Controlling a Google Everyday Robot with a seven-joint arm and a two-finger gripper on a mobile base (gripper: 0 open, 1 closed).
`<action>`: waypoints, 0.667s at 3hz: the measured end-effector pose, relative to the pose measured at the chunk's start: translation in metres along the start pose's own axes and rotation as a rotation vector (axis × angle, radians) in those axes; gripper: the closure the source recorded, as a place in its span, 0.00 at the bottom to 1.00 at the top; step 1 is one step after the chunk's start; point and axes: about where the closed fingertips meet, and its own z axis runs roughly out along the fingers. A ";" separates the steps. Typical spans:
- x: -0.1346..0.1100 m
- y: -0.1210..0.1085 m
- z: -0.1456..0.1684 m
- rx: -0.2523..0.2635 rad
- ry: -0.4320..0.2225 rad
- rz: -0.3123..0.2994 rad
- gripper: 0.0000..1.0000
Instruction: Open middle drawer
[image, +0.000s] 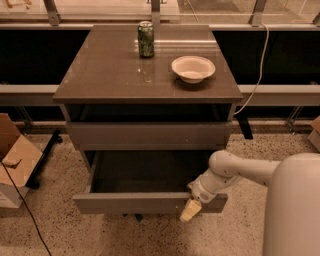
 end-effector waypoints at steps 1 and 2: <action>0.007 0.016 0.005 -0.029 -0.010 0.047 0.00; 0.018 0.053 0.013 -0.070 -0.024 0.110 0.00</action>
Offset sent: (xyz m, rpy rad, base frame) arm -0.2222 0.0240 -0.0060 0.1159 0.3658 -0.2614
